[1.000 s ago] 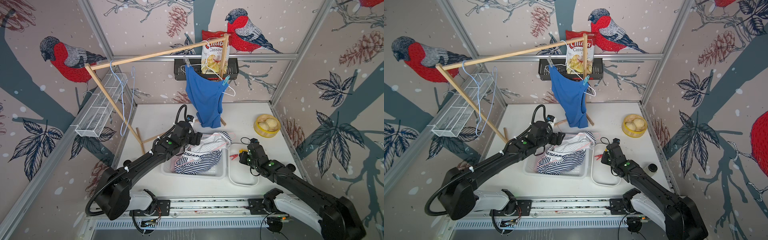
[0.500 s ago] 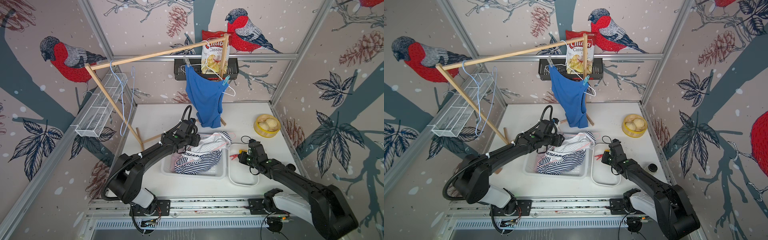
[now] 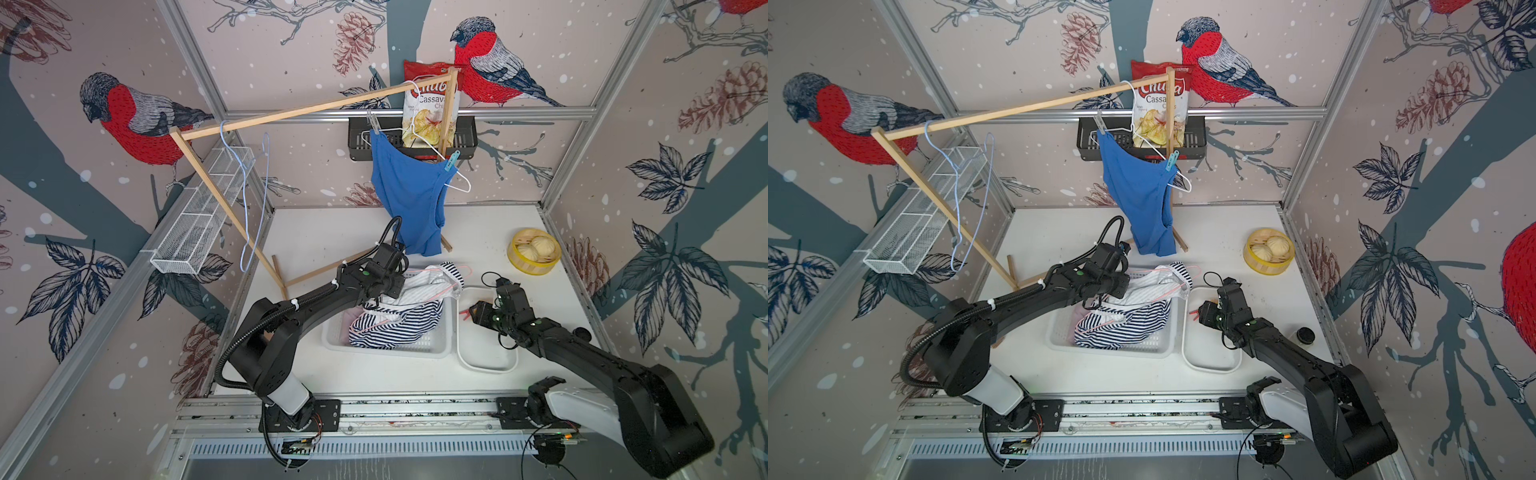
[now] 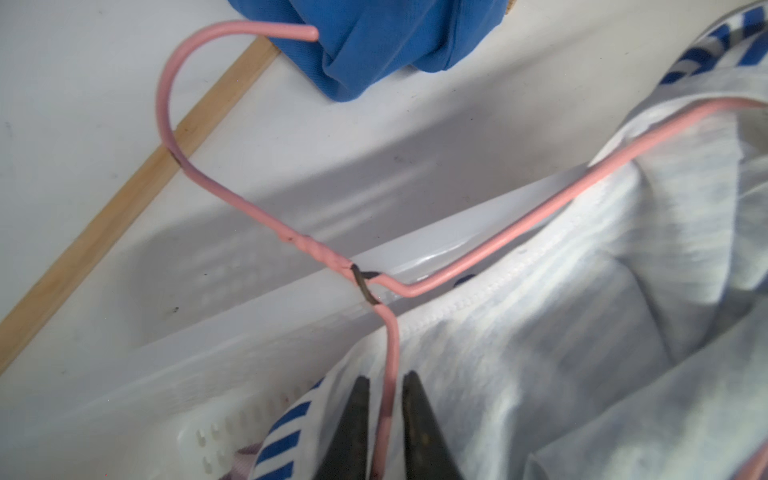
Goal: Remove the clothespins securing tank tops to the hanger
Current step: Pick up the hanger from the basket, then remove the tank top from the hanger.
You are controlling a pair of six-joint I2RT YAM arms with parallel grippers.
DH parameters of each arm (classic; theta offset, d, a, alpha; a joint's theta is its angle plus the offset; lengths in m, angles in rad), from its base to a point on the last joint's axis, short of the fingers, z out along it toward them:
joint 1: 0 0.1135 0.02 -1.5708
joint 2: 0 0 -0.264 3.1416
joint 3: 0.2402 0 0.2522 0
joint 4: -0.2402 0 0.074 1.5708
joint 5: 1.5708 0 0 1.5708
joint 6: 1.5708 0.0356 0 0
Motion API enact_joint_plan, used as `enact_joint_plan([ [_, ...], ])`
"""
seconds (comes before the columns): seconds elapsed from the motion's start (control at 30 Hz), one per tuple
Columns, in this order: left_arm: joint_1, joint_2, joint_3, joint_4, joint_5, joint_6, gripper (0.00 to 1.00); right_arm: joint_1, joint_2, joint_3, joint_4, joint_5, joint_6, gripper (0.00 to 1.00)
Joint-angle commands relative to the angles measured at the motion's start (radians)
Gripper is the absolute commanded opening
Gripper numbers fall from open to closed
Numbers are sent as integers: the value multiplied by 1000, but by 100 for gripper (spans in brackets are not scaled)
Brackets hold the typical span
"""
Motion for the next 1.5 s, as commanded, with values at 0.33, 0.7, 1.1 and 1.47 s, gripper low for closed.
enact_joint_plan([
  [0.33, -66, -82, 28, -64, -280, 136, 0, 18, -131, 2, 20, 16, -24, 63],
  [0.7, -193, -340, 42, -40, -581, 296, 0, 157, -331, 71, 108, 171, -103, 65],
  [1.1, -209, -597, 72, 11, -536, 397, 0, 243, -226, 253, 306, 205, -173, 69],
  [1.47, -231, -573, 208, -77, -597, 540, 0, 360, -98, 431, 439, 141, -216, 70],
])
